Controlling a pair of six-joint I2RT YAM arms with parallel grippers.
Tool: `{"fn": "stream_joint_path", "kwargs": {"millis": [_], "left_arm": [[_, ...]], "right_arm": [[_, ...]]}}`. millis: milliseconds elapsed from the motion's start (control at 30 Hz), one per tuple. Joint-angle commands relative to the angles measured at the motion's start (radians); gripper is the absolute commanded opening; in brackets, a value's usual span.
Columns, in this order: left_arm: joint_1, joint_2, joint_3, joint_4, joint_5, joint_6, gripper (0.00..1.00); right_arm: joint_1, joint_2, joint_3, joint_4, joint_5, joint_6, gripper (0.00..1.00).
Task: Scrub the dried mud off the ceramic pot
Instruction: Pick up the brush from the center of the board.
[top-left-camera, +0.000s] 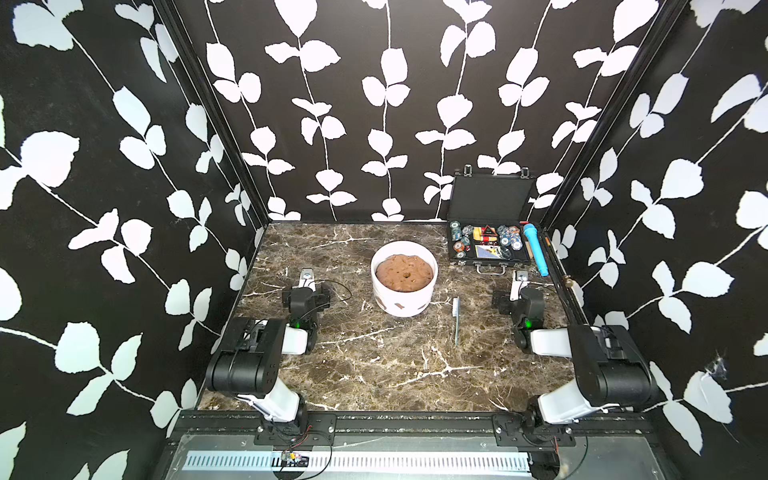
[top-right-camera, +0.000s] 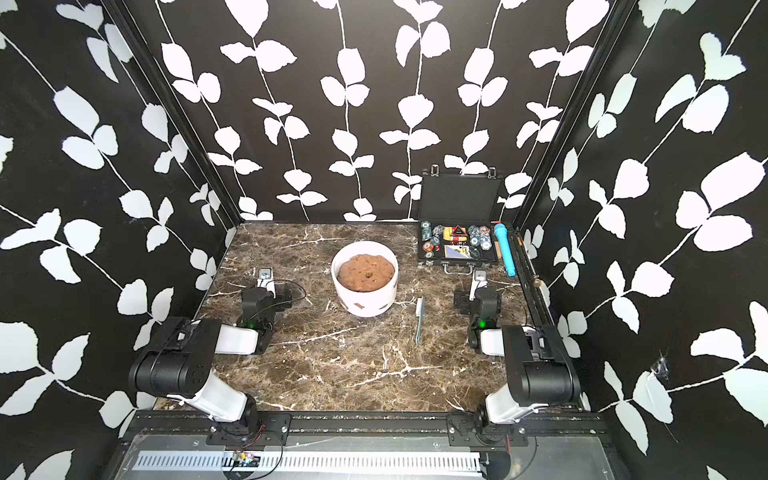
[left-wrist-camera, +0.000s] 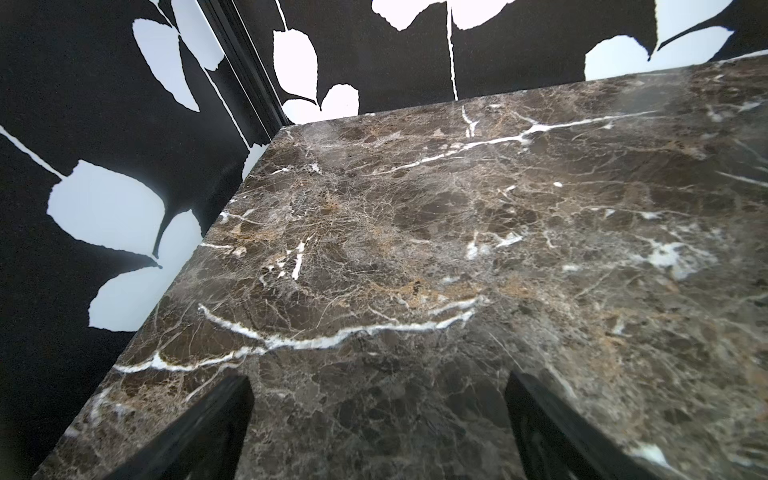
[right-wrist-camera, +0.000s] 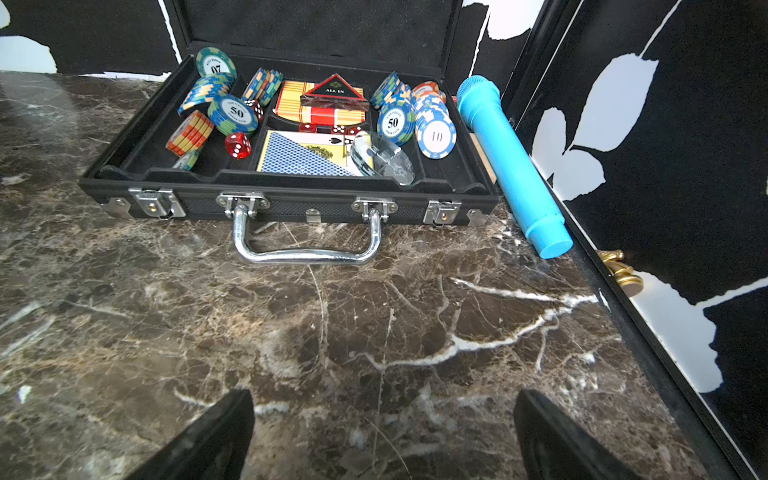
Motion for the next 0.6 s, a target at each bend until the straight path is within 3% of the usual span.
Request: {"fn": "stream_joint_path", "kwargs": {"millis": [0, 400, 467, 567], "left_arm": [[0.005, -0.015, 0.008, 0.016, 0.006, -0.008, 0.99], [0.006, -0.038, -0.007, 0.039, 0.018, 0.007, 0.99], [-0.006, -0.13, 0.0, -0.07, -0.001, 0.014, 0.99], [-0.011, -0.346, 0.051, -0.383, -0.035, -0.064, 0.99]], "right_arm": [[0.001, -0.009, 0.012, 0.031, 0.014, -0.002, 0.99], [0.001, -0.018, 0.012, 0.05, -0.003, -0.006, 0.99], [0.007, -0.083, 0.04, -0.05, -0.018, -0.019, 0.99], [0.039, -0.209, 0.126, -0.318, -0.006, -0.023, 0.99]]}}
